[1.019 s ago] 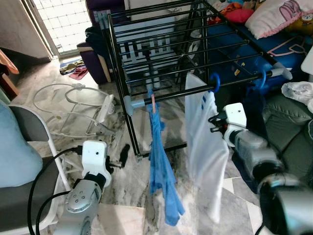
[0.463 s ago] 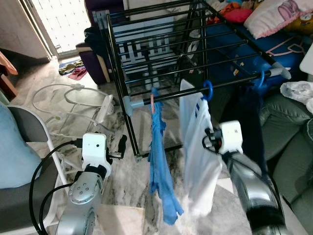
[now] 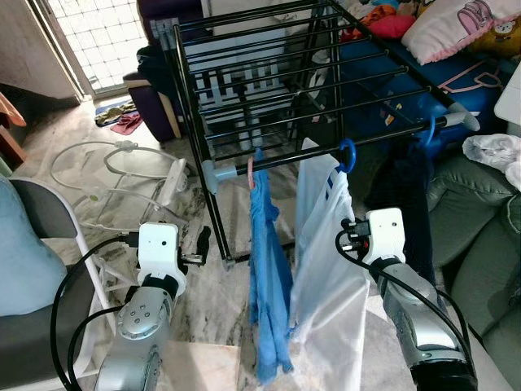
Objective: Hang hanger
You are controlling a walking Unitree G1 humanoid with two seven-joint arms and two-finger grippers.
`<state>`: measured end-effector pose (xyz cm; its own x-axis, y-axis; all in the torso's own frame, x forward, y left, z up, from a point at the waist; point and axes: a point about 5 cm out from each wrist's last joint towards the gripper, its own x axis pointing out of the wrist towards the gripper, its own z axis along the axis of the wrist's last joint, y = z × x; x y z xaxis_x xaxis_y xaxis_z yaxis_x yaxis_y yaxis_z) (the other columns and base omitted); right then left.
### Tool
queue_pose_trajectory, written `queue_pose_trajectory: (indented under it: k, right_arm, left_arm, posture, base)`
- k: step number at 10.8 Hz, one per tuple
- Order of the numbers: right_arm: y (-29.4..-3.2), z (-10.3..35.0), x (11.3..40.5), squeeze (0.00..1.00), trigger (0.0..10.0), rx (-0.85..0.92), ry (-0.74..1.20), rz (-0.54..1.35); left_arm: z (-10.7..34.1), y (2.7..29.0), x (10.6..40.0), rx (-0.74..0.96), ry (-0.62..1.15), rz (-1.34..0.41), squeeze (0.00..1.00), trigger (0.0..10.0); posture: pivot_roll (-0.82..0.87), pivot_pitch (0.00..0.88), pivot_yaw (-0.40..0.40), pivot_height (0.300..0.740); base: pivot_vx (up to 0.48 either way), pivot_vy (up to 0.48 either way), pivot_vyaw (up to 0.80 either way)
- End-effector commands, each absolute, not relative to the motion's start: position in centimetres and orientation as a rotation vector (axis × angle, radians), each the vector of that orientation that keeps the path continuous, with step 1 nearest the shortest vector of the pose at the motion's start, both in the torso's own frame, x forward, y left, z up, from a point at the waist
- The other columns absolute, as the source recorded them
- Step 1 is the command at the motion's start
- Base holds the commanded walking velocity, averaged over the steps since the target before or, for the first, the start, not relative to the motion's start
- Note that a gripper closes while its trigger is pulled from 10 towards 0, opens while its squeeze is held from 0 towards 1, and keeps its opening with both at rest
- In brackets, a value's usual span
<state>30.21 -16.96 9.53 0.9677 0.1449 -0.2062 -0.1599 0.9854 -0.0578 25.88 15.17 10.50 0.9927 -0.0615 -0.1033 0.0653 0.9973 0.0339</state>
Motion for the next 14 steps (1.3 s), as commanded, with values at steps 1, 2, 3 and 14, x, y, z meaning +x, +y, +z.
queue_pose_trajectory:
  k: [1, 2, 3, 14]
  right_arm:
    - [-16.0, 10.8, 30.4, 0.0, 10.0, -0.064, 0.154, 0.175]
    - [-15.7, 10.9, 30.3, 0.0, 10.0, -0.061, 0.162, 0.179]
    - [-15.5, 10.8, 30.2, 0.0, 10.0, -0.058, 0.167, 0.182]
    - [-14.7, 10.2, 29.1, 0.0, 10.0, -0.013, 0.196, 0.135]
  left_arm:
    - [10.2, 15.6, 25.9, 0.047, 0.119, -0.04, 0.0, 10.0]
    - [10.2, 15.6, 25.9, 0.045, 0.121, -0.035, 0.0, 10.0]
    - [10.2, 15.6, 25.9, 0.047, 0.121, -0.035, 0.0, 10.0]
    - [10.8, 15.1, 26.8, 0.052, 0.089, -0.133, 0.0, 10.0]
  posture:
    - [-0.12, 0.0, 0.112, 0.74]
    - [-0.12, 0.0, 0.11, 0.74]
    - [-0.12, 0.0, 0.111, 0.74]
    - [-0.14, 0.0, 0.164, 0.74]
  base:
    - [-0.277, 0.0, 0.0]
    - [-0.274, 0.0, 0.0]
    - [-0.277, 0.0, 0.0]
    - [-0.186, 0.0, 0.0]
